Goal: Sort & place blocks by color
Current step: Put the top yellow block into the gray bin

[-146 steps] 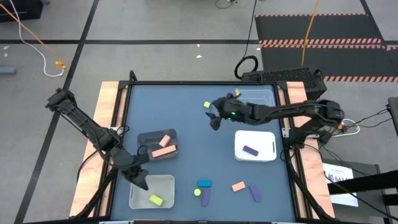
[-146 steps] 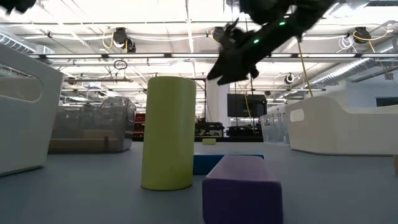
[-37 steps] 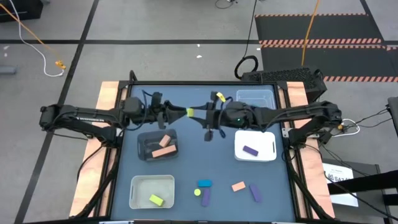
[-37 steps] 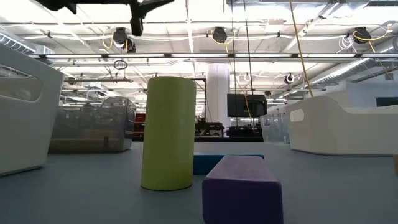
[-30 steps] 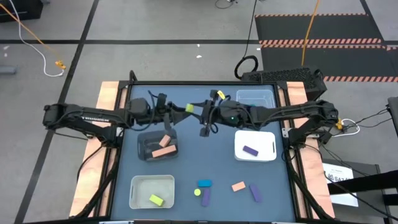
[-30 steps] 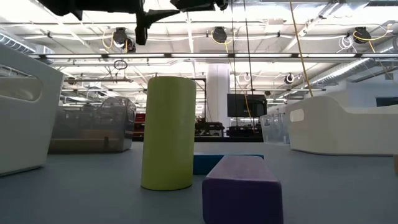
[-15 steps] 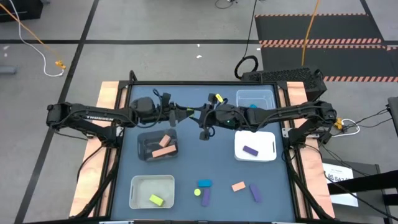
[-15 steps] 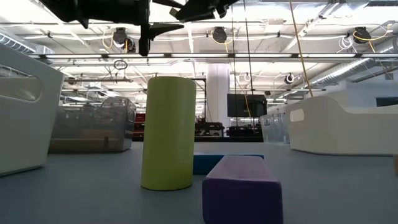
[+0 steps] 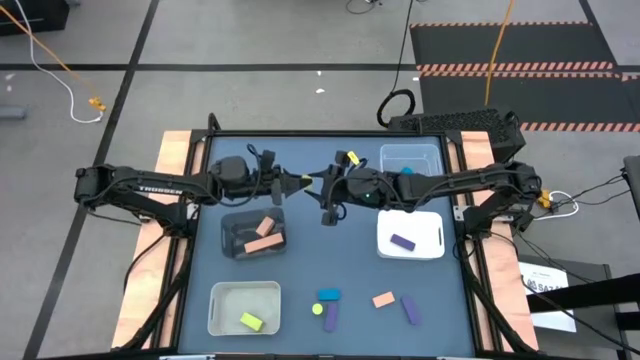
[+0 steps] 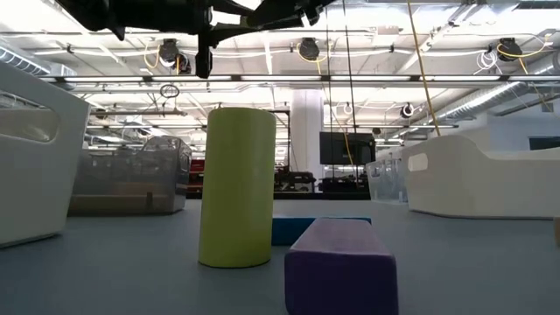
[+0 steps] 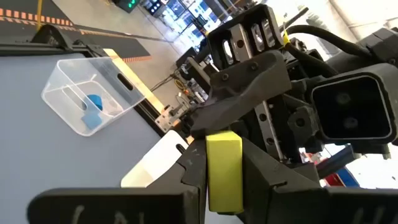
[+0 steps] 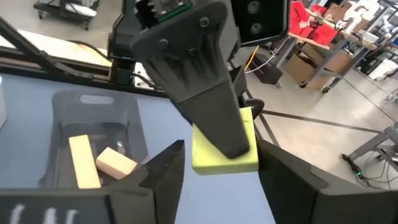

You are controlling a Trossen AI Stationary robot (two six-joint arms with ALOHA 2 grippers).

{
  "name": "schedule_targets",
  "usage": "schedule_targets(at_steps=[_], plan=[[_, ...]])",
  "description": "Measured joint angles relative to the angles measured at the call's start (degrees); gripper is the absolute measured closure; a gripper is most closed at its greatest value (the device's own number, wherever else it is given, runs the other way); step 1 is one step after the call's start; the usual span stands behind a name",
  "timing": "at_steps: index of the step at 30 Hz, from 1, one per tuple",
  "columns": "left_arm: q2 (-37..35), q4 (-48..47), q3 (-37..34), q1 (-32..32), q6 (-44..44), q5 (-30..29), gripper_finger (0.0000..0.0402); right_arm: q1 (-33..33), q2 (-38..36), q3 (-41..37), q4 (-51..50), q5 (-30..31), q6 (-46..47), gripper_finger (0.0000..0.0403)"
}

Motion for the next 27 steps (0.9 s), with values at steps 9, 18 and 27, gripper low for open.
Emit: schedule_targets(at_steps=[9, 18, 27], plan=[[-0.13, 0.57, 0.00, 0.28, 0.14, 0.18, 0.0343, 0.22, -6.60, 0.03, -11.50, 0.07, 13.60, 0.0176], [-0.13, -0.35, 0.00, -2.61, 0.91, 20.33, 0.0343, 0.22, -10.24, -0.04, -22.94, -1.70, 27.76, 0.0192], [-0.20, -7.72, 0.02, -18.86, -17.61, 25.70, 0.0343, 1.68, -10.06, -0.04, -24.35, -10.37, 29.42, 0.0193]])
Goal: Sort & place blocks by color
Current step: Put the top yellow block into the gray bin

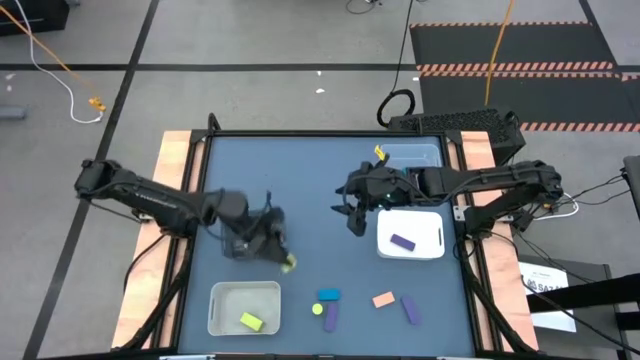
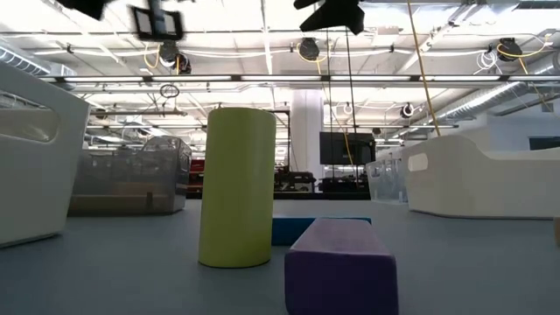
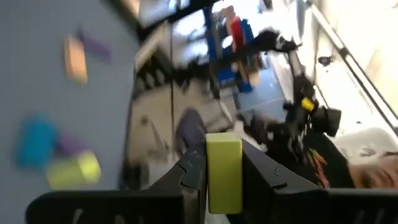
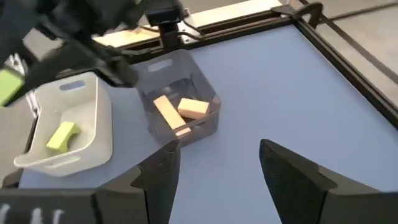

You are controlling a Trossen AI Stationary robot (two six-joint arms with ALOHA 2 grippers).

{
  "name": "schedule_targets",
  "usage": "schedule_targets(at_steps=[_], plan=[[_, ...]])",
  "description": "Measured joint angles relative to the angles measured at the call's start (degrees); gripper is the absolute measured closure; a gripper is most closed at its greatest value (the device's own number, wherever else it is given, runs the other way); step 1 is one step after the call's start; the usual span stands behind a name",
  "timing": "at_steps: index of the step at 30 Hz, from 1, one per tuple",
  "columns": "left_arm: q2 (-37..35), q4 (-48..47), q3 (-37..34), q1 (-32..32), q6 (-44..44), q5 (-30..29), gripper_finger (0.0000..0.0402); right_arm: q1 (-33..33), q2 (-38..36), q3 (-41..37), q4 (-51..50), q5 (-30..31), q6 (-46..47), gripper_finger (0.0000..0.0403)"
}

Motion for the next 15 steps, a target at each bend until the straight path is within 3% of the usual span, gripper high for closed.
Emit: schedule_targets(at_steps=[9, 15], plan=[[0.00, -12.73, 0.00, -21.70, -27.37, -19.69, 0.0342, 5.12, -0.01, -3.34, 5.65, -1.59, 3.14, 0.0193], [0.00, -24.45, 0.00, -31.11, -44.14, -32.01, 0.0339, 11.47, 0.00, -13.48, 22.93, -2.96, 3.75, 0.0193]])
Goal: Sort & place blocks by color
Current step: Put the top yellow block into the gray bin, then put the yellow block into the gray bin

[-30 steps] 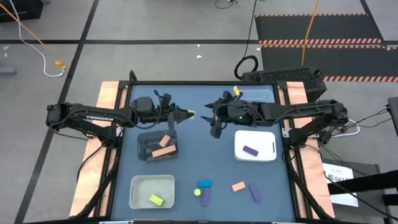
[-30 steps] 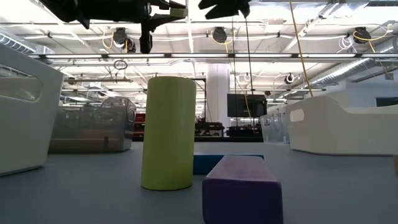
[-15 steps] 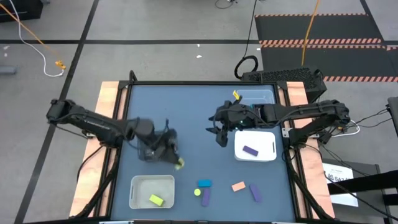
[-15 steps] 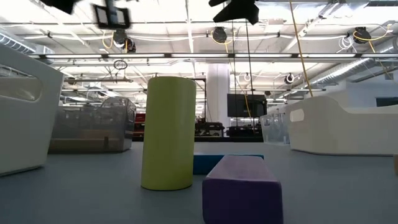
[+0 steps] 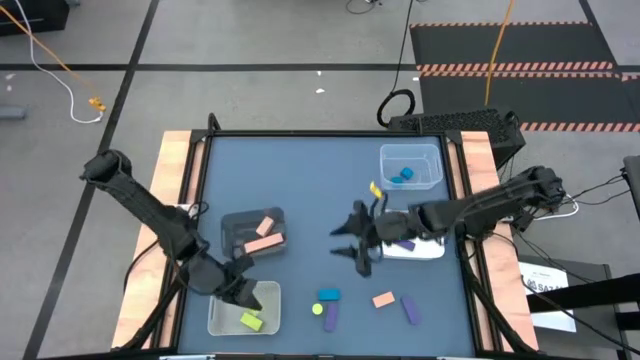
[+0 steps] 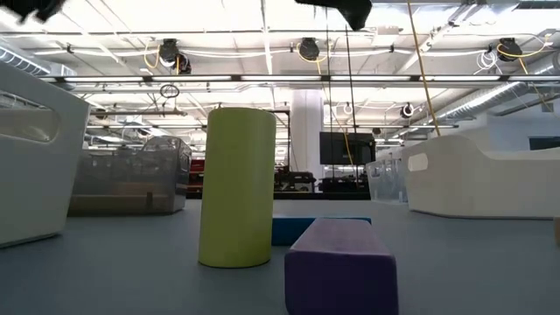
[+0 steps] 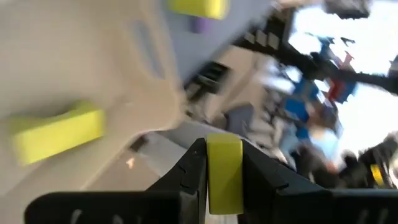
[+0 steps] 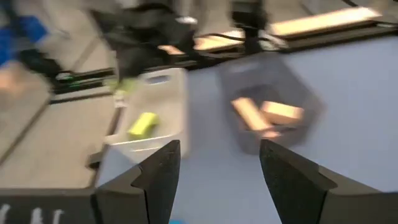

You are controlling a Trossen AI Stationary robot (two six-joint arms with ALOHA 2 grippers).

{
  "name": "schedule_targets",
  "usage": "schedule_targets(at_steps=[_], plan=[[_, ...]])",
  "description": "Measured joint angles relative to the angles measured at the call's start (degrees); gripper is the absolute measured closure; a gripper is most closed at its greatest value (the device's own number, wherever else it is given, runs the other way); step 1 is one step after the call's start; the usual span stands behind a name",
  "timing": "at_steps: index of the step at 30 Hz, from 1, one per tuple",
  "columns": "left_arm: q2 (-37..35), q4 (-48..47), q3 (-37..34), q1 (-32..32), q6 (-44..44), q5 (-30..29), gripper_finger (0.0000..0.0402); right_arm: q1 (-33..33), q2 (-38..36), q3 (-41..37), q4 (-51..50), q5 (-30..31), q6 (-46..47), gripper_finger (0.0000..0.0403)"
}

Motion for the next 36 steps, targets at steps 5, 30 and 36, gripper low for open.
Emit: schedule_targets(at_steps=[5, 30, 36], plan=[[0.02, -9.00, 0.00, -3.52, -10.87, -4.86, 0.0336, 4.07, 0.52, -11.39, 21.79, 0.00, 2.39, 0.0193], [0.07, -8.51, 0.00, -3.23, -14.63, -5.04, 0.0218, 13.58, 27.50, -6.30, 38.83, 0.02, -1.35, 0.0192], [0.07, -8.44, 0.00, -3.23, -14.44, -5.06, 0.0203, 13.74, 31.88, -2.85, 39.00, -0.08, -6.03, 0.0192]])
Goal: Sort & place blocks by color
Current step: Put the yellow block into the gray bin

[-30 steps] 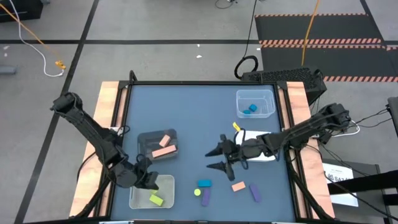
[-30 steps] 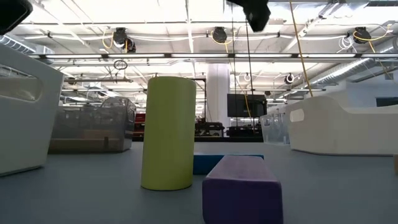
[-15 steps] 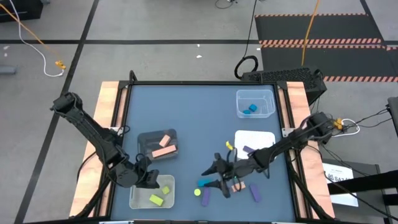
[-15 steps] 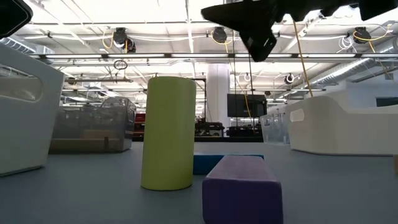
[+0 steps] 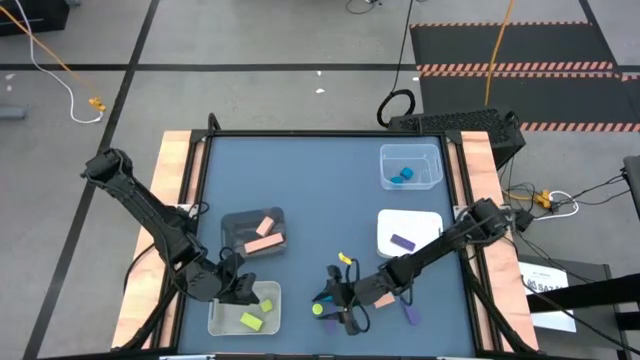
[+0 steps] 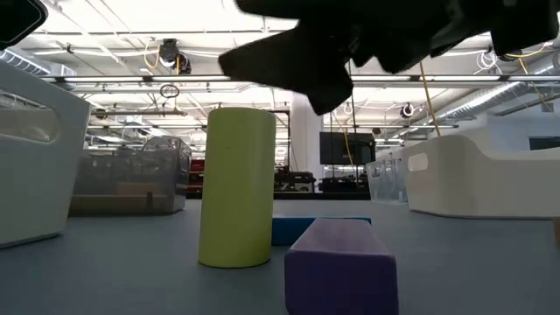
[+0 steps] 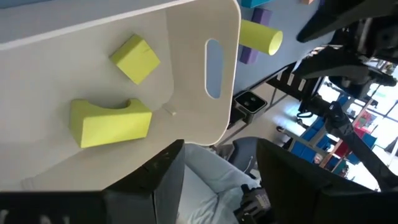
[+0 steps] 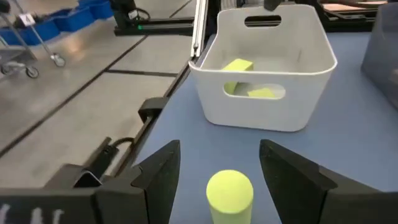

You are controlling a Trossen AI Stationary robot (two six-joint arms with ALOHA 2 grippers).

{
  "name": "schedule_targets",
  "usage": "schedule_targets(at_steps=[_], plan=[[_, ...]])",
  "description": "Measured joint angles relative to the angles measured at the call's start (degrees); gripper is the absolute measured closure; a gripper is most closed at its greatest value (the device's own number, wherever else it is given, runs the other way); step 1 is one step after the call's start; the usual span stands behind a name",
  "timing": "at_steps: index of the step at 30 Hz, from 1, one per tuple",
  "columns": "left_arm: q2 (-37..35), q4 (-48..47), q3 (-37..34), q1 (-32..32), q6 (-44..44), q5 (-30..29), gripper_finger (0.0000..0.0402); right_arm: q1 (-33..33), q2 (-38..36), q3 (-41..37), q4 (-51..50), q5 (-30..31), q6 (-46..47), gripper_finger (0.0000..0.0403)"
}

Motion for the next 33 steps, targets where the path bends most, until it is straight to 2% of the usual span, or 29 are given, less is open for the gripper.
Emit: schedule_targets(at_steps=[11, 20, 23, 28, 33], plan=[[0.00, -0.33, 0.00, 0.37, 0.02, 0.01, 0.0201, -1.55, 5.57, 0.66, 1.37, -0.22, -0.49, 0.0192], [0.00, -0.26, 0.00, 2.46, 0.46, 0.01, 0.0201, -1.59, 5.74, 0.62, 1.57, -0.27, -0.41, 0.0192], [0.00, 0.10, 0.00, 3.08, 1.22, 0.00, 0.0201, -1.61, 5.76, 0.58, 1.75, -2.64, 1.01, 0.0192], [0.00, 0.24, 0.00, 3.35, 1.53, 0.00, 0.0201, -1.57, 5.99, 0.40, 6.60, -3.03, 4.33, 0.0192], [0.00, 0.26, 0.00, 3.32, 1.57, 0.00, 0.0201, -1.63, 5.86, 0.58, 5.02, -2.89, 5.48, 0.0173]])
